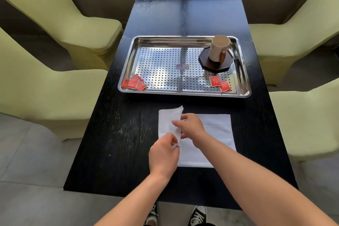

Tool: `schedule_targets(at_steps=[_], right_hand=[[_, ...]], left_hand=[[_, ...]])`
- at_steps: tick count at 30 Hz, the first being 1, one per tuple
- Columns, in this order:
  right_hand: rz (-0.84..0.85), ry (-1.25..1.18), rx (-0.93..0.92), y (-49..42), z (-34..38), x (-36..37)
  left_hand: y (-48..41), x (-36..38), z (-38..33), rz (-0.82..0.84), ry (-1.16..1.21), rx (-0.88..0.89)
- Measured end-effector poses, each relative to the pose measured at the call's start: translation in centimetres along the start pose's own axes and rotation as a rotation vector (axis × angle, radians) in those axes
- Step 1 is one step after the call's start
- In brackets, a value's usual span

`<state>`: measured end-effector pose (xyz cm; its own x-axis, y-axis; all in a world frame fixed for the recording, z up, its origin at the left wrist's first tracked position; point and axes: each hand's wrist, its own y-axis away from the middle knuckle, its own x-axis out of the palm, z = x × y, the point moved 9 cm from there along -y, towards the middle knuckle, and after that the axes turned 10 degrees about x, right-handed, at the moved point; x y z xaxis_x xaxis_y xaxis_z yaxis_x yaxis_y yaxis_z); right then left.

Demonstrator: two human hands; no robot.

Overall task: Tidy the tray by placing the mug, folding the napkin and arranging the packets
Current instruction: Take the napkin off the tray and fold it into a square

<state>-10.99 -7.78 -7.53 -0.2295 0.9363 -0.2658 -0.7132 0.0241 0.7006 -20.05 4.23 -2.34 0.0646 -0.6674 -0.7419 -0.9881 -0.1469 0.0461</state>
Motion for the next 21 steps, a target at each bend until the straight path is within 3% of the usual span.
schedule_targets(at_steps=[11,21], right_hand=[[-0.078,0.022,-0.004,-1.4,-3.2,-7.5],[-0.216,0.082,0.067,-2.7,-8.0,-15.7]], left_hand=[[0.4,5.5,-6.6,0.077,0.01,0.212],[1.6,12.7,-10.8,0.224,0.049,0.274]])
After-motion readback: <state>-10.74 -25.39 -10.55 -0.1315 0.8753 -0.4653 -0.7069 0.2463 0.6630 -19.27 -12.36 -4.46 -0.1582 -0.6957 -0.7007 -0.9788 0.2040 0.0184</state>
